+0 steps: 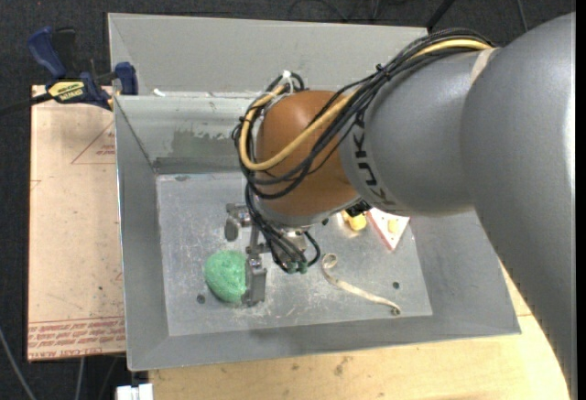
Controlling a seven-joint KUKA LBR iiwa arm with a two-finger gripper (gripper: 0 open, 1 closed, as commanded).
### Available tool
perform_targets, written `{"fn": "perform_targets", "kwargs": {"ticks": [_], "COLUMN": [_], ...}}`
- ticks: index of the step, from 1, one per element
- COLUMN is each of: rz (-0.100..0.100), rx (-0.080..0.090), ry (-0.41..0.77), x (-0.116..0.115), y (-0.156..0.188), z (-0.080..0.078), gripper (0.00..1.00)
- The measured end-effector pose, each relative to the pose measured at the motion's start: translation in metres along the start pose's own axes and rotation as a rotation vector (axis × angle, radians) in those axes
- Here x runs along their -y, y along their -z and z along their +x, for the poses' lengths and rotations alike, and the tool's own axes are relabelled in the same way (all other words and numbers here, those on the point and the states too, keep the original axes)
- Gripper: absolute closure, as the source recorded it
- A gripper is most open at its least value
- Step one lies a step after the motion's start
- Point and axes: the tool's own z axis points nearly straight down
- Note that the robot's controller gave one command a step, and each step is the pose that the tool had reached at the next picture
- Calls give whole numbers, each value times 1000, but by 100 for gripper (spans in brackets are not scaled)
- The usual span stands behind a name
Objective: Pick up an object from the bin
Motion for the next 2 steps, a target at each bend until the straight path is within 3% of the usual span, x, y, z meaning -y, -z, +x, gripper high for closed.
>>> {"fn": "perform_targets", "kwargs": {"ticks": [1, 2], "rz": [3, 2], "rx": [-7, -5], "ry": [-202, -360], "x": [4, 3], "y": [-68, -64], "z": [-1, 13], "gripper": [0, 100]}}
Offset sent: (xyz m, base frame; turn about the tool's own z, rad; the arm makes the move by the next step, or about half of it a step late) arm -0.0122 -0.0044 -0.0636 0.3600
